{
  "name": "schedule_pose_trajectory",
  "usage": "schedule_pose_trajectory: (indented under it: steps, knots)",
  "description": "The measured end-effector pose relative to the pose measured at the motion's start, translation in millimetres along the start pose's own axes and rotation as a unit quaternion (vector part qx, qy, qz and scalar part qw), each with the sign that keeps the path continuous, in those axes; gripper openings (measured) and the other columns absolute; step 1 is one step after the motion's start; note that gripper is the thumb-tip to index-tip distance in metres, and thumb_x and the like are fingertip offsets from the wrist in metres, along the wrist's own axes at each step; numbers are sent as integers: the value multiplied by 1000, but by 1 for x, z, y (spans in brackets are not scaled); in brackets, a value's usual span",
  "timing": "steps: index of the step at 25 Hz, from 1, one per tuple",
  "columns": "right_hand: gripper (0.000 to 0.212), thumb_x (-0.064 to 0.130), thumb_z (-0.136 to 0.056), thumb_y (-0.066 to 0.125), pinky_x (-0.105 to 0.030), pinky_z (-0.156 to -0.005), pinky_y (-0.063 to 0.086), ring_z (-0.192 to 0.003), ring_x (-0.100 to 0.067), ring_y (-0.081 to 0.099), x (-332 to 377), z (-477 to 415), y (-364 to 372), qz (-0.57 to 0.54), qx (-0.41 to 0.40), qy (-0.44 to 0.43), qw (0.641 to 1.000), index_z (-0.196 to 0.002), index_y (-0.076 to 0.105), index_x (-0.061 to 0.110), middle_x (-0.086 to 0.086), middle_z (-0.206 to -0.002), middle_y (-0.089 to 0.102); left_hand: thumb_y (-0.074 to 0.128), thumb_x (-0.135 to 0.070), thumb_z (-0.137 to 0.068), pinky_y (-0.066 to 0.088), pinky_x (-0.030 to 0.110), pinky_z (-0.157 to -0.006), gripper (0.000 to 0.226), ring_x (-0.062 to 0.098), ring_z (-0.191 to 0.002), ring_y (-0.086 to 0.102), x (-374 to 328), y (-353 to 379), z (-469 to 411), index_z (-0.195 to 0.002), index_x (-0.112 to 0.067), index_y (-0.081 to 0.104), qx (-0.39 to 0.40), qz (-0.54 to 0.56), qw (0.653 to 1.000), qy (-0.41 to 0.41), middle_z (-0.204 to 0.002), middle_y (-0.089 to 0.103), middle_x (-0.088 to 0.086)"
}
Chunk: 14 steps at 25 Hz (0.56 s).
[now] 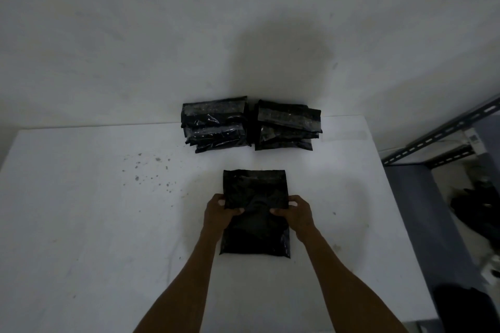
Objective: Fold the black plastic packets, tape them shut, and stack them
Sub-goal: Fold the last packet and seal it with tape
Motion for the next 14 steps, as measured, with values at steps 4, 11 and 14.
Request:
schedule_pose_trajectory:
  steps: [4, 11, 14]
  knots:
    - [55, 17, -57, 95, -31, -75, 58, -90, -22, 67, -2, -4, -3, -7, -34, 3, 999, -105, 69, 11, -6, -102, 70, 92, -25, -64, 54, 39, -89, 60, 24, -101, 61, 0, 1, 0, -113, -15, 58, -11, -7, 1000, 10, -105, 62, 0]
    - [69, 19, -67, 90, -27, -78, 54, -88, -15, 64, 13, 11, -7, 69, -72, -87, 991, -127, 55, 19, 3, -107, 66, 86, -42, -69, 56, 39, -85, 67, 20, -100, 64, -5, -2, 10, -124, -23, 52, -66, -96, 991, 64, -113, 66, -1]
    - [45, 20, -87, 70, -35, -88, 52, -102, -19, 57, 33, 42, -7, 237, -209, -277, 907, -130, 55, 15, 0, -116, 61, 74, -38, -83, 50, 28, -78, 47, 13, -98, 58, -29, 0, 33, -123, -19, 57, -172, -212, 938, 215, -112, 60, -3]
Point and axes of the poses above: each hand's wrist, its own z-axis away from the middle knuckle, its own y-axis out of the palm, x = y × z, the point moved 7 cm from there along -z, towards the middle knuckle
